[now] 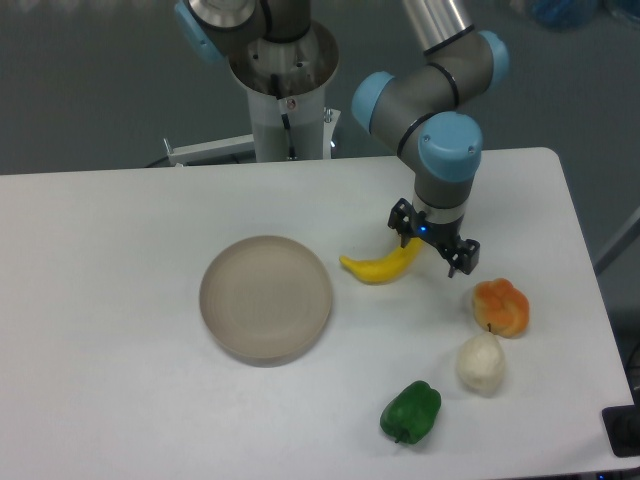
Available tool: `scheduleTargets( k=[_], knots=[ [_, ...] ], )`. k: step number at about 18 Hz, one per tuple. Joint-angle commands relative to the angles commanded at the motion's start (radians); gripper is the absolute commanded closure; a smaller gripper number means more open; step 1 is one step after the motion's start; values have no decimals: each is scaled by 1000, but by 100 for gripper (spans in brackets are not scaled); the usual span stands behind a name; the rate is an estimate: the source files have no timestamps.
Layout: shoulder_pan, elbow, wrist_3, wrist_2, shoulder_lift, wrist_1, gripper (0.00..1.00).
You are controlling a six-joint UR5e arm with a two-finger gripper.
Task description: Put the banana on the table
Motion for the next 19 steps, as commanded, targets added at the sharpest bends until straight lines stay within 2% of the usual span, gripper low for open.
scheduleTargets(
  k=[4,11,19],
  knots=[
    [-2,84,0,2,-35,-2,0],
    [-11,172,2,5,-71,0,0],
    [-12,244,2,5,-97,-2,0]
  ],
)
